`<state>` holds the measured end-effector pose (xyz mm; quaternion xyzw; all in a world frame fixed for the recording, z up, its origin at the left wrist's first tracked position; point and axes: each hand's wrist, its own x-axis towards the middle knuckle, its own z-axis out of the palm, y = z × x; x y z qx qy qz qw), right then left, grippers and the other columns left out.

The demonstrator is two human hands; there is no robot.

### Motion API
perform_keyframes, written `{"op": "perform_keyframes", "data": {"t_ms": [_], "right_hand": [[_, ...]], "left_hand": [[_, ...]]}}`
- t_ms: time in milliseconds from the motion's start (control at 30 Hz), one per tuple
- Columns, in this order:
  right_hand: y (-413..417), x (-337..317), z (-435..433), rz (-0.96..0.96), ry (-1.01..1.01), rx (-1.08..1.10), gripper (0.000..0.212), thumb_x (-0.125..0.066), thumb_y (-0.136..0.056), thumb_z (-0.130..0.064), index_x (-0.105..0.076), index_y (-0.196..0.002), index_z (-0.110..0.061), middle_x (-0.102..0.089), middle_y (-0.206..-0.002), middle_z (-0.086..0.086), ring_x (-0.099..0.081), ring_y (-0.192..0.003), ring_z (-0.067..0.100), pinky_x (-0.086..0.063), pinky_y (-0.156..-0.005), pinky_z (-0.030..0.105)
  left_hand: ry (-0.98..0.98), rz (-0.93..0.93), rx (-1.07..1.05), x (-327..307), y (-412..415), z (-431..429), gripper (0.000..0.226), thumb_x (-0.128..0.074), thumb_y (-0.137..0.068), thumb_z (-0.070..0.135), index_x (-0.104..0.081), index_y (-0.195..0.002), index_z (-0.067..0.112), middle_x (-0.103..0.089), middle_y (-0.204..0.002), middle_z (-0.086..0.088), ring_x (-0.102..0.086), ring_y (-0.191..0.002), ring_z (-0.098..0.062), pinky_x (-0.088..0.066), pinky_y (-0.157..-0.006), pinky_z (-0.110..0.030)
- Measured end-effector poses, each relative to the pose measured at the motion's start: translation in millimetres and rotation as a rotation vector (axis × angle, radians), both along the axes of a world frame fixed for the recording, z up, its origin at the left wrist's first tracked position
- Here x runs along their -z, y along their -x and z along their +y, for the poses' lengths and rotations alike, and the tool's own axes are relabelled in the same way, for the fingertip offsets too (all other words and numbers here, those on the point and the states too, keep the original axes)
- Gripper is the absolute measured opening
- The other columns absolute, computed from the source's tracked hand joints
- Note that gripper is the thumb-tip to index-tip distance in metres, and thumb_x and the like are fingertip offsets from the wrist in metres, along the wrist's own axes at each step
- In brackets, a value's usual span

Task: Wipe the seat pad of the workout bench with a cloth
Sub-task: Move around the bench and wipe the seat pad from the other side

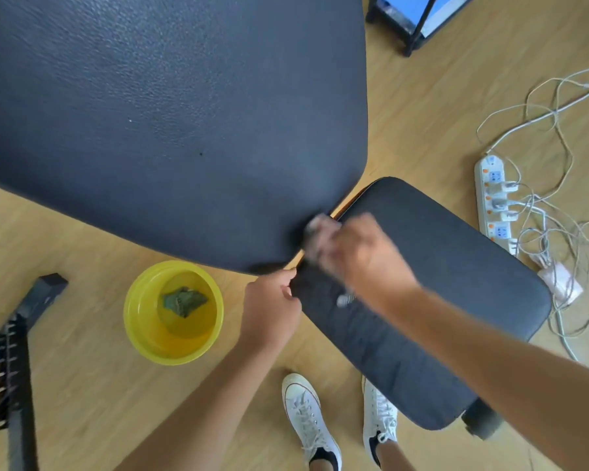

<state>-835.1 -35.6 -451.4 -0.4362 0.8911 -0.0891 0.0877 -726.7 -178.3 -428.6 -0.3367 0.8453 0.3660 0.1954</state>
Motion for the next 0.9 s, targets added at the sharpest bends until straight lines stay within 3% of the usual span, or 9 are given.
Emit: {"op": "perform_keyframes", "data": {"t_ms": [100, 200, 333, 433, 533, 633, 733, 800, 900], "right_hand": [[90, -3, -2, -0.024, -0.038, 0.430, 0.023, -0.057, -0.096, -0.017, -0.069, -0.083, -0.002, -0.064, -0.089, 0.020, -0.059, -0.090, 0.034, -0.044, -0.077, 0.037], [121, -8, 1, -0.181, -0.209, 0.332, 0.025, -0.058, -0.097, -0.024, -0.069, -0.089, -0.003, -0.064, -0.097, 0.019, -0.053, -0.104, 0.035, -0.043, -0.081, 0.035], [143, -10, 28, -0.173, -0.304, 0.509, 0.030, -0.055, -0.097, -0.017, -0.047, -0.070, -0.007, -0.043, -0.068, 0.009, -0.053, -0.089, 0.034, -0.046, -0.069, 0.032], [120, 2, 41, -0.084, -0.109, 0.570, 0.024, -0.054, -0.094, -0.002, -0.052, -0.070, -0.002, -0.038, -0.060, 0.006, -0.047, -0.075, 0.035, -0.039, -0.063, 0.033], [92, 3, 35, -0.019, 0.161, 0.655, 0.020, -0.062, -0.090, -0.007, -0.067, -0.074, 0.003, -0.062, -0.070, 0.018, -0.054, -0.074, 0.037, -0.040, -0.065, 0.032], [25, 4, 18, -0.040, 0.199, 0.220, 0.006, -0.065, -0.085, -0.004, -0.069, -0.085, -0.009, -0.067, -0.095, 0.009, -0.056, -0.086, 0.028, -0.046, -0.077, 0.031], [-68, 10, 56, -0.021, 0.005, -0.395, 0.021, -0.069, -0.086, -0.009, -0.067, -0.106, -0.015, -0.064, -0.106, 0.003, -0.049, -0.098, 0.024, -0.048, -0.089, 0.034], [-79, 9, 105, -0.066, 0.002, -0.547, 0.033, -0.079, -0.083, -0.016, -0.066, -0.113, -0.013, -0.063, -0.107, 0.004, -0.048, -0.099, 0.023, -0.054, -0.091, 0.032], [-22, 3, 142, 0.019, -0.008, -0.450, 0.014, -0.057, -0.096, -0.007, -0.064, -0.108, -0.008, -0.058, -0.099, 0.011, -0.050, -0.083, 0.028, -0.058, -0.074, 0.043]], "left_hand": [[0.019, -0.007, -0.012, 5, 8, -3, 0.032, -0.064, -0.089, 0.013, -0.074, -0.120, 0.011, -0.077, -0.114, -0.004, -0.071, -0.106, -0.019, -0.047, -0.082, -0.019], [0.098, -0.034, 0.087, 6, 17, 1, 0.052, -0.080, -0.078, 0.042, -0.073, -0.119, 0.011, -0.078, -0.111, -0.006, -0.071, -0.103, -0.024, -0.053, -0.082, -0.030], [0.155, -0.051, 0.143, 9, 20, 10, 0.054, -0.079, -0.082, 0.042, -0.070, -0.124, 0.008, -0.073, -0.120, -0.010, -0.067, -0.111, -0.027, -0.055, -0.084, -0.034], [0.139, -0.082, 0.143, 14, 21, 9, 0.052, -0.077, -0.084, 0.041, -0.070, -0.123, 0.006, -0.072, -0.120, -0.011, -0.067, -0.111, -0.027, -0.052, -0.079, -0.029], [0.149, -0.125, 0.204, 16, 26, 5, 0.048, -0.076, -0.085, 0.042, -0.072, -0.114, 0.004, -0.073, -0.113, -0.012, -0.067, -0.108, -0.029, -0.045, -0.075, -0.029], [0.144, -0.170, 0.260, 18, 35, 0, 0.039, -0.080, -0.081, 0.039, -0.075, -0.098, 0.004, -0.075, -0.103, -0.013, -0.067, -0.102, -0.033, -0.045, -0.075, -0.035], [0.140, -0.193, 0.310, 17, 41, -1, 0.039, -0.079, -0.083, 0.036, -0.074, -0.090, -0.002, -0.075, -0.097, -0.017, -0.069, -0.098, -0.036, -0.047, -0.072, -0.038], [0.113, -0.217, 0.274, 14, 43, -1, 0.045, -0.081, -0.081, 0.036, -0.074, -0.102, -0.003, -0.075, -0.106, -0.016, -0.068, -0.103, -0.033, -0.047, -0.076, -0.033], [0.088, -0.237, 0.269, 15, 44, 0, 0.036, -0.081, -0.083, 0.034, -0.073, -0.093, 0.000, -0.074, -0.104, -0.017, -0.066, -0.096, -0.032, -0.043, -0.073, -0.031]]}}
